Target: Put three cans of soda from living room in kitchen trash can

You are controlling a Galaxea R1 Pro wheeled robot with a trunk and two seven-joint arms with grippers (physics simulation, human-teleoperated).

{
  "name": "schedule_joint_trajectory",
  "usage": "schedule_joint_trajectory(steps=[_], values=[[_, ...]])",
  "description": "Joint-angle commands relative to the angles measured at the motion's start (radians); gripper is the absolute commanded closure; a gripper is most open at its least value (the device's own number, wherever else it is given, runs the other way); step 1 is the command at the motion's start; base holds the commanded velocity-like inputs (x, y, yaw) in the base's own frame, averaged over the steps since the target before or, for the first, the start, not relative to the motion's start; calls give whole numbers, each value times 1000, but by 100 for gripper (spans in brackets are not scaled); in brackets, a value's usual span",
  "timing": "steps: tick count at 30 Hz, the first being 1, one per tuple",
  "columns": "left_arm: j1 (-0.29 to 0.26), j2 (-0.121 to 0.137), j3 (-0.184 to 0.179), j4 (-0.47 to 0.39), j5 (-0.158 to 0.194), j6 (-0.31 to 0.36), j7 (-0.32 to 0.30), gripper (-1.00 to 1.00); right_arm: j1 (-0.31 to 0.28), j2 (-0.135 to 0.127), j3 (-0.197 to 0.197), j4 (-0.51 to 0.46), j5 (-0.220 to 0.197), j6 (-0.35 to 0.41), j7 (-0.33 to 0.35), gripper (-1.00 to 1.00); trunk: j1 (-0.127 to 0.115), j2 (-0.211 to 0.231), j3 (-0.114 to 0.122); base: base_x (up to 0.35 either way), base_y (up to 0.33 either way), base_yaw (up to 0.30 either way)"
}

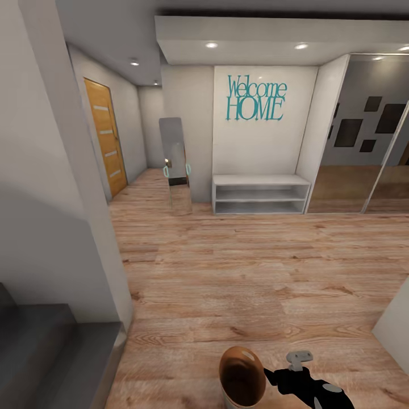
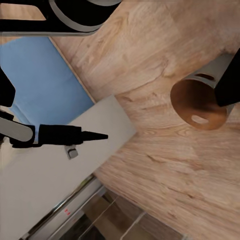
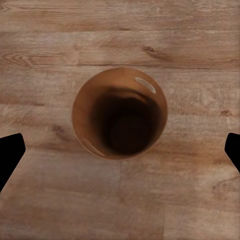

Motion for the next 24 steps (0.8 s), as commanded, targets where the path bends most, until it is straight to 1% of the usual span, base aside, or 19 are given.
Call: schedule_joint_trajectory(steps=[1,6,18,24], values=[[0,0,6,-2,1,0,0,-100,0,0,0,0,0,0,0,-100,0,0,0,0,0,0],[0,1,25,-9,3,-2,-2,-100,0,0,0,0,0,0,0,-100,0,0,0,0,0,0],[0,1,33,-8,1,-6,-5,-100,0,0,0,0,0,0,0,-100,0,0,0,3,0,0],[0,1,33,-6,1,-6,-5,-100,0,0,1,0,0,0,0,-100,0,0,0,174,0,0]])
